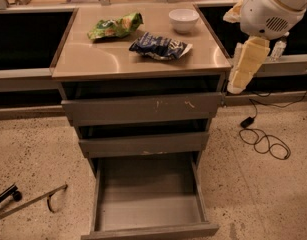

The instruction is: Place blue chip bag into bottom drawer

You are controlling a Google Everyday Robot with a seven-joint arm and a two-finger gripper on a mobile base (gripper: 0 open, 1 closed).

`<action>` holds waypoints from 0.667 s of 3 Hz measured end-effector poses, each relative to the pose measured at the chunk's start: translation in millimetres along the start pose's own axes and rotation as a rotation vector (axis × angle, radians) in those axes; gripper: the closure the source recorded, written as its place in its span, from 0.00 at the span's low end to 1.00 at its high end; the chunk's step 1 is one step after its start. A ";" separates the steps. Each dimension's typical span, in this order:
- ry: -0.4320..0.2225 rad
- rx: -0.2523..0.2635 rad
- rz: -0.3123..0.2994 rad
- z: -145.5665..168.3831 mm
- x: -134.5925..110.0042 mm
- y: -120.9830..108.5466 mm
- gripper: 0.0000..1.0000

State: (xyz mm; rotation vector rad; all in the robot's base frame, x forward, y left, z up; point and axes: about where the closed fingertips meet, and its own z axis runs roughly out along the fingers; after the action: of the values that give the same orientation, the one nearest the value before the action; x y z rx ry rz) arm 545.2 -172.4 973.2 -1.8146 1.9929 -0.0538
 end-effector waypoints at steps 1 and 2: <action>-0.041 0.048 -0.039 23.0 -15.4 -42.8 0.00; -0.110 0.109 -0.042 52.4 -31.6 -102.4 0.00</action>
Offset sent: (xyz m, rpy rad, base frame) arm 0.2111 0.0438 0.0031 0.1755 -0.2419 0.0403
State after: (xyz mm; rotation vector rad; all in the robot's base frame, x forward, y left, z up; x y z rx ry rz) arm 660.6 -142.6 967.9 -1.7525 1.8401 -0.0732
